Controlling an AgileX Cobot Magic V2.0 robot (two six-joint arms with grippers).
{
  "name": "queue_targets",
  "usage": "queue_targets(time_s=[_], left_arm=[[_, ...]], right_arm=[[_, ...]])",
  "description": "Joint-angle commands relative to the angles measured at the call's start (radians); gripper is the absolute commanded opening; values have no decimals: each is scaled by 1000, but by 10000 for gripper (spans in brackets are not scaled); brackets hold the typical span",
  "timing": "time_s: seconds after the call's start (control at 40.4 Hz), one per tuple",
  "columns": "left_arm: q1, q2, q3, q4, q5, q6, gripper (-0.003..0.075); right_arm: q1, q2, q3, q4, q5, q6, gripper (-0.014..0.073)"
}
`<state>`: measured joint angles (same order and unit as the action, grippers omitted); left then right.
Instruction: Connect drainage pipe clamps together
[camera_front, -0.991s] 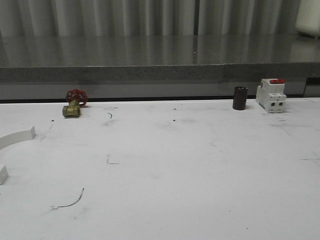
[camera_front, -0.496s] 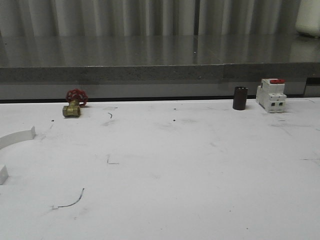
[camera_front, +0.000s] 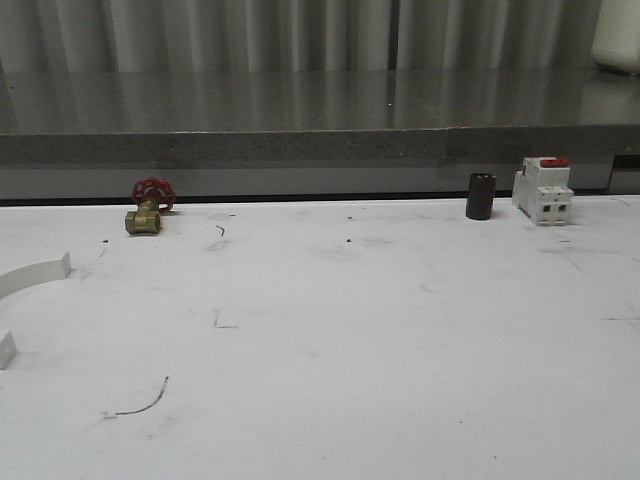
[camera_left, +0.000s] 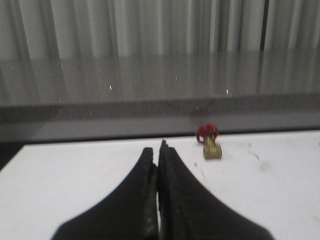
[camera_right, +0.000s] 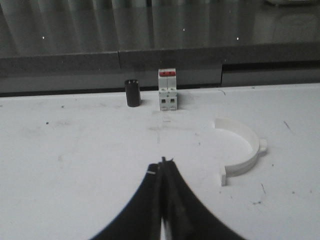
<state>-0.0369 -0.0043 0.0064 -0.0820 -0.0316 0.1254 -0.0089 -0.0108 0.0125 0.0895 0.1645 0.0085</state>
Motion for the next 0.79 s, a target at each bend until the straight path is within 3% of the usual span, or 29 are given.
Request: queue_targets(time_s=[0.0, 0.074, 0.198, 0.322, 0.471, 0.619, 0.694, 0.768], left_arm=[[2, -21, -33, 0, -225, -3, -20], [2, -16, -117, 0, -191, -3, -20], [2, 49, -293, 6, 32, -3, -20], [2, 202, -431, 6, 216, -3, -20], [2, 357, -503, 6, 261, -3, -20], [2, 379, -508, 6, 254, -3, -16], [2, 377, -506, 6, 254, -3, 45], [2, 377, -506, 6, 254, -3, 200]], right_arm=[[-5, -17, -103, 2, -98, -8, -61], [-5, -14, -186, 3, -38, -8, -61], [-5, 56, -336, 3, 114, -8, -61], [-5, 195, -439, 2, 168, -8, -61], [-5, 349, -485, 2, 147, -8, -61], [-5, 383, -485, 2, 141, -8, -53], [-5, 383, -485, 2, 138, -8, 7], [-5, 383, -485, 2, 138, -8, 146]])
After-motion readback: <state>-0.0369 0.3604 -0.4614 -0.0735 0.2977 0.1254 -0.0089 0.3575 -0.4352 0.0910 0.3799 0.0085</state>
